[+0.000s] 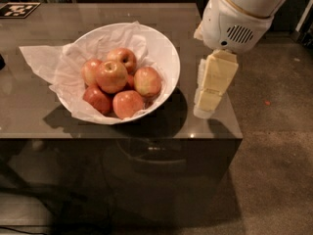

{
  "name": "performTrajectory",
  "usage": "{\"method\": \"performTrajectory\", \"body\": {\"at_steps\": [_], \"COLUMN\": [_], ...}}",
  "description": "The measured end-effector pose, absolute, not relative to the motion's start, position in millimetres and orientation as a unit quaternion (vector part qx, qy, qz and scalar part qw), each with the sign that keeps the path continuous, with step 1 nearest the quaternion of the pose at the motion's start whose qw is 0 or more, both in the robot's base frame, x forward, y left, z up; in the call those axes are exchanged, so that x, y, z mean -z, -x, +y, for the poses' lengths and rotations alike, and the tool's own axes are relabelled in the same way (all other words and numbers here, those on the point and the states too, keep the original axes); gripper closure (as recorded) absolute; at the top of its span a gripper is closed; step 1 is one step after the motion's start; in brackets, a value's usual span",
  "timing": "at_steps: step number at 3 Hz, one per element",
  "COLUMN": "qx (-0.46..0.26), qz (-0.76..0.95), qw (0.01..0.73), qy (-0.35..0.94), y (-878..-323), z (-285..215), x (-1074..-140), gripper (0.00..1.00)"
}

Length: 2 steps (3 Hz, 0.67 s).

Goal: Pick apple from white bowl

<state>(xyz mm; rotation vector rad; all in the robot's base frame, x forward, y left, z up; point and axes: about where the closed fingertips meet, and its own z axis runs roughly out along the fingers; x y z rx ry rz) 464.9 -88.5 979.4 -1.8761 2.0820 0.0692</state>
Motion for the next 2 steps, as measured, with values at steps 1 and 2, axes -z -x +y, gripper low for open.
{"method": "performTrajectory", "body": {"at_steps": [1, 2], "qx": [-0.038, -0.036], "qz": [0.717, 0.716], "qw": [0.169, 0.173], "qy": [0.676, 0.675], "y": [-470.1, -470.6], "z": [-64.0, -63.2], "x": [-984.3, -986.1], "gripper": [0.0, 0.0]}}
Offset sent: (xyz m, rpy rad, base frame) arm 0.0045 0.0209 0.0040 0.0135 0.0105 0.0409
